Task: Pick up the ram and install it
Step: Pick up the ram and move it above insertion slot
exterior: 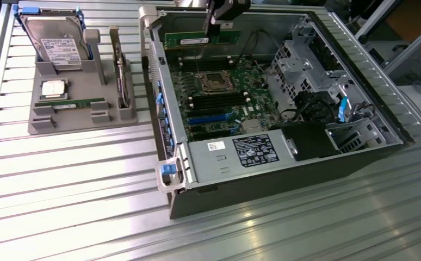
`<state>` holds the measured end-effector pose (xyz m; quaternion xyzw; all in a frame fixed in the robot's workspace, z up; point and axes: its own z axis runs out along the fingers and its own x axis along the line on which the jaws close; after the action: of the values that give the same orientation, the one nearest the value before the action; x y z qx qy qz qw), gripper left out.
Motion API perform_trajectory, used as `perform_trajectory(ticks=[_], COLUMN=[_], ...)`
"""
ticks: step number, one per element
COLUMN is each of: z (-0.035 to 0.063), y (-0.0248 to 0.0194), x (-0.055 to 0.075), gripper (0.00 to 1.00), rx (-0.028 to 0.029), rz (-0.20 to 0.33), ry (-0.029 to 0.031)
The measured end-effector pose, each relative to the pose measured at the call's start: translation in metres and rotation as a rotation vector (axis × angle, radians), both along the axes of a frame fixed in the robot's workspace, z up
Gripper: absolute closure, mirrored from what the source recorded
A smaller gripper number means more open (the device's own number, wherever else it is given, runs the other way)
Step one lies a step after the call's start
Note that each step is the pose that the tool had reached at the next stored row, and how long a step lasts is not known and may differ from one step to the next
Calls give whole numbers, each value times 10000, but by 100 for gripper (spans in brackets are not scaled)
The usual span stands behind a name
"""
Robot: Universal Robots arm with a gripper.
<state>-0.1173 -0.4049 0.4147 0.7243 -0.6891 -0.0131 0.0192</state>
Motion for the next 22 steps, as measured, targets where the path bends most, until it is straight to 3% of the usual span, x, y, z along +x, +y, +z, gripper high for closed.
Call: perform_trajectory(ticks=[22], z=[0], y=[0], x=[275], gripper=[88], rx=[-7], rz=[0], ry=[0])
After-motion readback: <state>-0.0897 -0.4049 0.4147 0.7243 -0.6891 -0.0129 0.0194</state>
